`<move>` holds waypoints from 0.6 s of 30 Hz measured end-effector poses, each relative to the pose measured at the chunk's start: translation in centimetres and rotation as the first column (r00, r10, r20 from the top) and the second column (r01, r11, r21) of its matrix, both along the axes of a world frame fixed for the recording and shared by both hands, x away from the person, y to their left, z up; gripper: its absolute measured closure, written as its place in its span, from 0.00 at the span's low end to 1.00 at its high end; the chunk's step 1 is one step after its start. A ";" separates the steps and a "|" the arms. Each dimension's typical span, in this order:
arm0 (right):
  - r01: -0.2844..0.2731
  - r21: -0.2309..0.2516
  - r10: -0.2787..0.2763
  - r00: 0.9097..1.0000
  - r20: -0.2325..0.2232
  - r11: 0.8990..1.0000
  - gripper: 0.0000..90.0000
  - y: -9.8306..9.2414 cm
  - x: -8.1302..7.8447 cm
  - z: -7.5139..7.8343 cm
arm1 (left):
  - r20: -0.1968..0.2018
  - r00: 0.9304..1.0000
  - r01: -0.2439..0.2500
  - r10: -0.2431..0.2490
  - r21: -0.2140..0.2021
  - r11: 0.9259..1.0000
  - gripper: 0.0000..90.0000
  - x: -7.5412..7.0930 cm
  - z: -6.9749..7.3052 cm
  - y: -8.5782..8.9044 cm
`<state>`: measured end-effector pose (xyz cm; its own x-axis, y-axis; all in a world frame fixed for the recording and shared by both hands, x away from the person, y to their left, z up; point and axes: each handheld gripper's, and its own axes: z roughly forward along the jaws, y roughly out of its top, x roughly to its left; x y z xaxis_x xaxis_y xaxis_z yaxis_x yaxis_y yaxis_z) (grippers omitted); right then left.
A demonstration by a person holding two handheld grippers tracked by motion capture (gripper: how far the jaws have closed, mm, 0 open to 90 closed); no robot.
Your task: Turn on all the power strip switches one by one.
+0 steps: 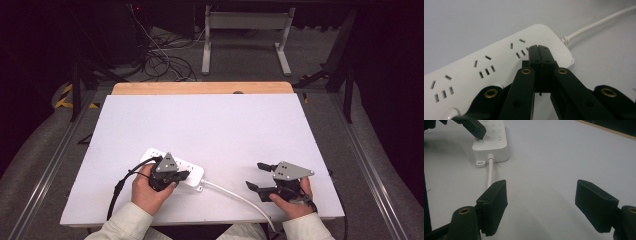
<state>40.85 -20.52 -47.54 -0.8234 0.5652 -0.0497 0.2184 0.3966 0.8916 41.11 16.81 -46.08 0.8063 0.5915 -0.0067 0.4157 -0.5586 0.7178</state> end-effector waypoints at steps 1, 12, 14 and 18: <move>0.001 0.000 -0.001 1.000 0.000 1.000 0.29 0.0 0.0 0.0 | 0.001 1.000 -0.001 0.001 0.000 1.000 1.00 0.0 0.0 0.0; 0.000 -0.001 0.000 1.000 -0.001 1.000 0.29 0.0 0.0 0.0 | 0.013 1.000 -0.002 0.002 0.005 1.000 1.00 0.0 -0.1 0.0; -0.002 -0.003 0.002 1.000 -0.002 1.000 0.29 0.0 0.0 0.0 | 0.012 1.000 0.000 0.000 0.009 1.000 1.00 -0.1 -0.1 -0.1; -0.002 -0.002 0.002 1.000 -0.004 1.000 0.29 0.0 0.0 0.0 | 0.019 1.000 -0.004 0.004 0.019 1.000 1.00 -0.1 -0.1 -0.1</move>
<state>40.90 -20.51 -47.59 -0.8247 0.5636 -0.0478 0.2210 0.3989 0.8900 41.05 16.74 -46.20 0.8037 0.5947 0.0203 0.4042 -0.5706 0.7149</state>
